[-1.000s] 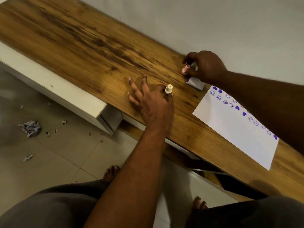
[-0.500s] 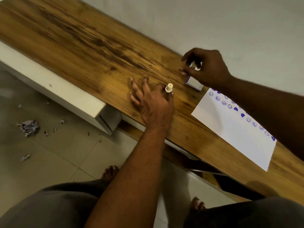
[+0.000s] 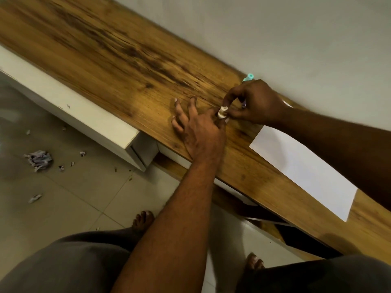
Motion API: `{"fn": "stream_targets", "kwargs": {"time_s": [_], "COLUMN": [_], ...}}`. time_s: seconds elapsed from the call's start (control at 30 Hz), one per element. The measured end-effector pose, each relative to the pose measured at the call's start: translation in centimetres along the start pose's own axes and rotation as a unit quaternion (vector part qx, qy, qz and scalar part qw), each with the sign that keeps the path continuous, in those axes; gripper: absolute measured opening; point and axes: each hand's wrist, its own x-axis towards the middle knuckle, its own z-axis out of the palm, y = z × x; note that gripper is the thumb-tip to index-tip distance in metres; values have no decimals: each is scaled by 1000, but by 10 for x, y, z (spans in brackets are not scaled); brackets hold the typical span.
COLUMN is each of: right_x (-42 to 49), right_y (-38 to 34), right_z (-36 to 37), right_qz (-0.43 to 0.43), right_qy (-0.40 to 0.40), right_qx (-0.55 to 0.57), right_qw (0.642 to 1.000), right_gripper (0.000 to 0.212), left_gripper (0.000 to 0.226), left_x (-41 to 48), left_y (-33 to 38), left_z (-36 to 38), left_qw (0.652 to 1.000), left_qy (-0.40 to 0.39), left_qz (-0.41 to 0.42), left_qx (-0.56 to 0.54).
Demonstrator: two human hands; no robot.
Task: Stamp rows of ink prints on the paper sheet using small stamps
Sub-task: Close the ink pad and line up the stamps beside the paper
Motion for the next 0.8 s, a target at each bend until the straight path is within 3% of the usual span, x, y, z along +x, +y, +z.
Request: {"fn": "stream_targets", "kwargs": {"time_s": [0.13, 0.27, 0.47, 0.67, 0.8], "right_x": [-4, -4, 0, 0, -5], "right_y": [2, 20, 28, 27, 31], "right_z": [4, 4, 2, 2, -8], "right_qz": [-9, 94, 160, 149, 122], "right_qy": [1, 65, 85, 74, 129], "right_qx": [-7, -72, -94, -100, -92], "right_qw": [1000, 991, 979, 981, 980], "right_gripper": [24, 32, 31, 35, 39], "left_gripper": [35, 61, 65, 64, 64], "left_x": [0, 0, -1, -1, -1], "left_y": [0, -1, 0, -1, -1], "left_z": [1, 1, 2, 4, 5], "left_qw": [1000, 1000, 1000, 1000, 1000], "left_qy": [-6, -13, 3, 13, 18], "left_qz": [1, -3, -10, -11, -13], "left_qx": [0, 16, 1, 2, -2]}}
